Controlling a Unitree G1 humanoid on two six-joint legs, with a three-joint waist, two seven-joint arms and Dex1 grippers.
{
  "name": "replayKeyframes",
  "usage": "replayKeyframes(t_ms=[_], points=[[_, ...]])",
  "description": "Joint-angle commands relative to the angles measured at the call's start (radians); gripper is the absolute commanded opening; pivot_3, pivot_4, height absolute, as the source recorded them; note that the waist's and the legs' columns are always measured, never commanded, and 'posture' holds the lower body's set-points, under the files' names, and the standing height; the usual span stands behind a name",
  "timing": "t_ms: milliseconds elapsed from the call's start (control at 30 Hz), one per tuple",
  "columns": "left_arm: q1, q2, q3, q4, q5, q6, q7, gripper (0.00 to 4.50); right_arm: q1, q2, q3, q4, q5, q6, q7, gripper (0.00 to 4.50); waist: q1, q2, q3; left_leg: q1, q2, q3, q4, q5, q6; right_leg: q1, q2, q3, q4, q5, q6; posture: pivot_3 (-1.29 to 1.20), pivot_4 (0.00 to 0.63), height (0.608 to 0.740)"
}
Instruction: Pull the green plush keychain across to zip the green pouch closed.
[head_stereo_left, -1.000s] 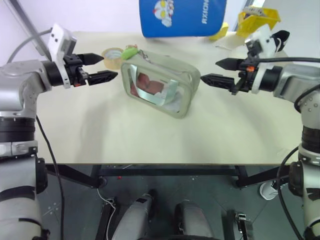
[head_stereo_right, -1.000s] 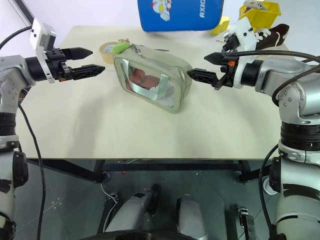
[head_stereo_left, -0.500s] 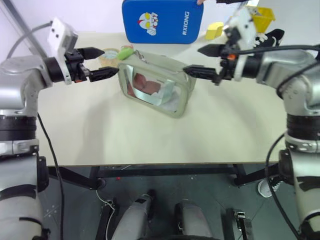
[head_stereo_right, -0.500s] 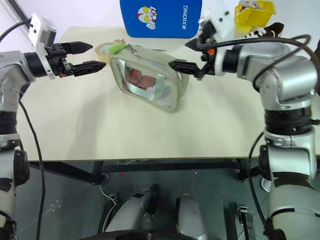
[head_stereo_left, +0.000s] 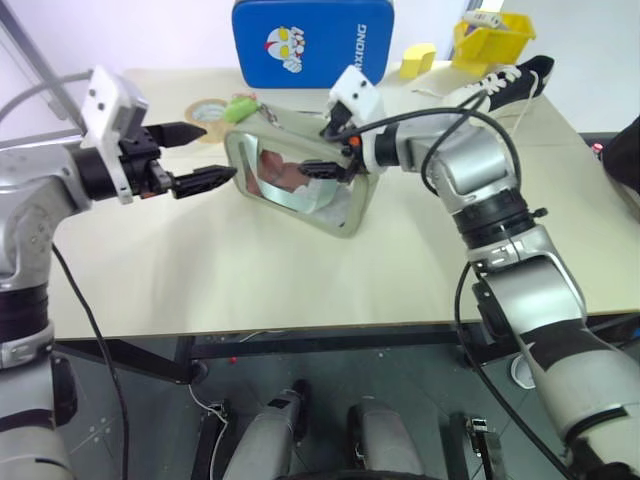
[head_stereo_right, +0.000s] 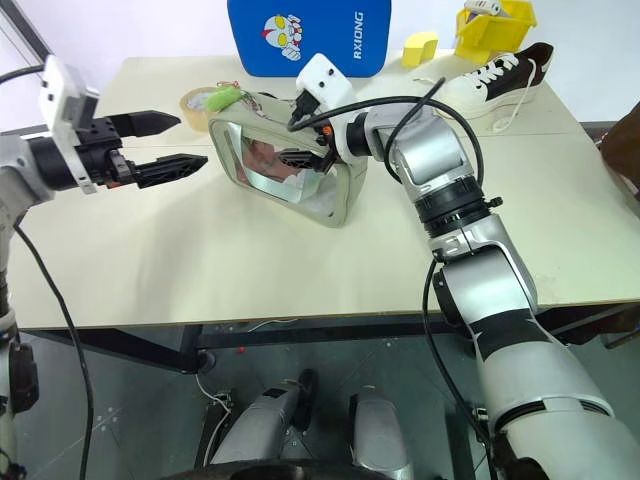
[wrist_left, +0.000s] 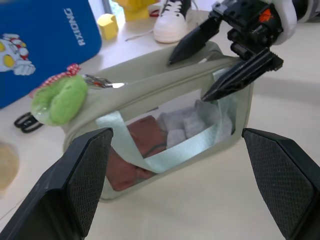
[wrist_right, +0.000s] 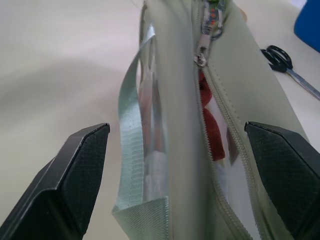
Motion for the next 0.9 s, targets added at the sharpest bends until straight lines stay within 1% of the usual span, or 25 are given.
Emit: replayKeyframes(t_ms=[33, 67, 100, 133, 200, 300, 367, 533, 633, 800, 900], points=[[0.028, 0.017, 0.055, -0.062, -0.022, 0.004, 0.035, 4.50, -0.037, 0.013, 0.010, 0.045, -0.045, -0.102, 0.065, 2.63, 0.000, 0.000, 0.000, 0.001, 0.000, 0.000, 0.000, 0.000, -0.001, 0.000, 0.000, 0.001, 0.000, 0.000, 0.000, 0.00, 0.150, 0.740], [0.034, 0.018, 0.058, -0.069, -0.027, 0.005, 0.040, 4.50, -0.041, 0.015, 0.005, 0.055, -0.048, -0.115, 0.081, 2.16, 0.000, 0.000, 0.000, 0.001, 0.000, 0.000, 0.000, 0.000, -0.001, 0.000, 0.000, 0.001, 0.000, 0.000, 0.000, 0.00, 0.150, 0.740], [0.039, 0.021, 0.062, -0.074, -0.032, 0.006, 0.045, 4.50, -0.043, 0.013, 0.001, 0.060, -0.054, -0.132, 0.100, 1.53, 0.001, 0.000, 0.000, 0.001, 0.000, 0.000, 0.000, -0.001, -0.001, 0.000, 0.000, 0.001, 0.000, 0.000, 0.000, 0.00, 0.150, 0.740], [0.042, 0.025, 0.064, -0.077, -0.034, 0.006, 0.049, 4.50, -0.045, 0.010, -0.001, 0.064, -0.060, -0.148, 0.118, 1.11, 0.001, 0.000, 0.000, 0.001, 0.000, 0.000, 0.000, -0.001, -0.001, 0.000, 0.000, 0.001, 0.000, 0.000, 0.000, 0.00, 0.150, 0.740], [0.046, 0.033, 0.067, -0.075, -0.037, 0.004, 0.054, 4.50, -0.043, -0.004, 0.003, 0.065, -0.078, -0.204, 0.161, 0.01, 0.001, 0.000, 0.000, 0.001, 0.000, 0.000, 0.000, -0.001, -0.002, 0.000, 0.000, 0.001, 0.000, 0.000, 0.000, 0.00, 0.150, 0.740], [0.043, 0.040, 0.064, -0.062, -0.041, -0.002, 0.058, 4.50, -0.030, -0.057, 0.019, 0.053, -0.109, -0.355, 0.279, 0.01, 0.002, 0.001, 0.000, 0.001, 0.000, 0.000, -0.001, -0.001, -0.002, 0.000, 0.000, 0.001, 0.000, 0.000, 0.000, 0.00, 0.150, 0.740], [0.046, 0.044, 0.064, -0.059, -0.043, -0.006, 0.058, 4.50, -0.033, -0.076, 0.011, 0.068, -0.118, -0.432, 0.316, 0.01, 0.004, 0.001, 0.000, 0.000, 0.000, 0.001, -0.001, -0.001, -0.002, -0.001, 0.000, 0.001, 0.000, 0.000, 0.000, 0.00, 0.150, 0.740], [0.024, 0.053, 0.055, -0.029, -0.040, -0.018, 0.049, 4.50, -0.092, -0.153, -0.019, 0.236, -0.168, -0.762, 0.387, 0.01, 0.004, 0.001, 0.000, 0.000, 0.000, 0.001, -0.001, -0.001, -0.002, 0.000, 0.000, 0.001, 0.000, 0.000, 0.000, 0.00, 0.150, 0.740], [0.031, 0.059, 0.045, -0.029, -0.039, -0.027, 0.038, 4.50, -0.109, -0.165, -0.021, 0.297, -0.180, -0.779, 0.409, 0.01, 0.002, 0.001, 0.000, 0.000, 0.000, 0.001, -0.001, -0.001, -0.002, -0.001, 0.001, 0.001, 0.000, 0.000, 0.000, 0.00, 0.150, 0.740], [0.024, 0.039, 0.030, -0.034, -0.044, -0.026, 0.049, 4.50, -0.017, -0.187, -0.013, 0.263, -0.196, -0.839, 0.470, 0.01, 0.002, 0.001, 0.000, 0.001, 0.000, 0.001, -0.001, -0.001, -0.002, -0.001, 0.000, 0.002, 0.000, 0.000, 0.000, 0.00, 0.150, 0.740], [0.022, 0.039, 0.024, -0.025, -0.040, -0.034, 0.043, 4.50, 0.004, -0.175, -0.036, 0.238, -0.184, -0.761, 0.462, 0.01, 0.001, 0.001, 0.000, 0.001, 0.000, 0.001, -0.001, -0.001, -0.002, 0.000, 0.001, 0.002, 0.000, 0.000, 0.000, 0.00, 0.150, 0.740]])
